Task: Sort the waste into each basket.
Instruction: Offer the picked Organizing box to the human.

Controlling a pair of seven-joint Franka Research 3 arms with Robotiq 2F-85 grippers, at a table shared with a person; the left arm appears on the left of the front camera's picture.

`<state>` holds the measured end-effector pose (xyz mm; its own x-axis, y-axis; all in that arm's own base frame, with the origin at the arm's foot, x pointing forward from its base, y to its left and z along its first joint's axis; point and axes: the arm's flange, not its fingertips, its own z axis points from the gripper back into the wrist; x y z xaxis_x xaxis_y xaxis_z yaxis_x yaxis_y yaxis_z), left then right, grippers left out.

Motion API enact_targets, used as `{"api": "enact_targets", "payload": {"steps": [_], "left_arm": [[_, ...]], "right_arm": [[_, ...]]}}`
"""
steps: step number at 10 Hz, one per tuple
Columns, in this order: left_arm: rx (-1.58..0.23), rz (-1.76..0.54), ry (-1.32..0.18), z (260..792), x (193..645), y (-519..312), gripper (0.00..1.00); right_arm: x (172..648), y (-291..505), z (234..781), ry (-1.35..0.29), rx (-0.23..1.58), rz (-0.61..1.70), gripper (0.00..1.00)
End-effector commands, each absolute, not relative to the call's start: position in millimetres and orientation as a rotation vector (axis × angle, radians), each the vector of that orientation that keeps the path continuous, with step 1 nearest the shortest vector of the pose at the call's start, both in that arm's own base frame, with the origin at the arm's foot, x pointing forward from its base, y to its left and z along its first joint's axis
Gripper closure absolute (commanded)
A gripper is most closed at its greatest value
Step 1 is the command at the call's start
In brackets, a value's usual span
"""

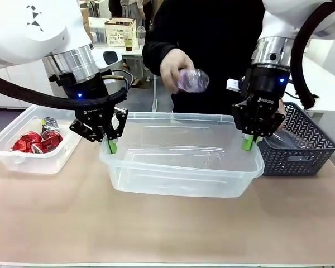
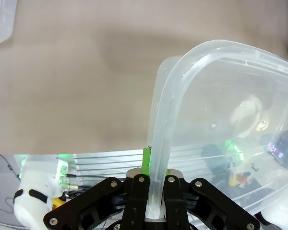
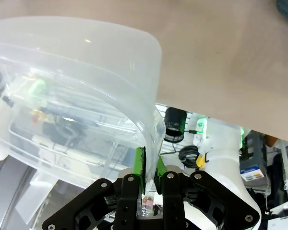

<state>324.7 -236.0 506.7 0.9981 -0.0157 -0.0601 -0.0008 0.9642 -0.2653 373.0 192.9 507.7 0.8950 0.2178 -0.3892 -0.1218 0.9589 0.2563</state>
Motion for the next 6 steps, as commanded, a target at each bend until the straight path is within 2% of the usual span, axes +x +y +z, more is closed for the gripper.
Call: {"api": "enact_targets", "payload": {"steps": [1,6], "left_arm": [[-0.277,0.019,0.06,505.1,324.2,-231.2,1.0],[-0.277,0.019,0.06,505.1,324.2,-231.2,1.0]], "right_arm": [[372.3,193.2,513.6,0.442,0.222,0.197,1.0],[372.3,193.2,513.6,0.442,0.222,0.197,1.0]]}}
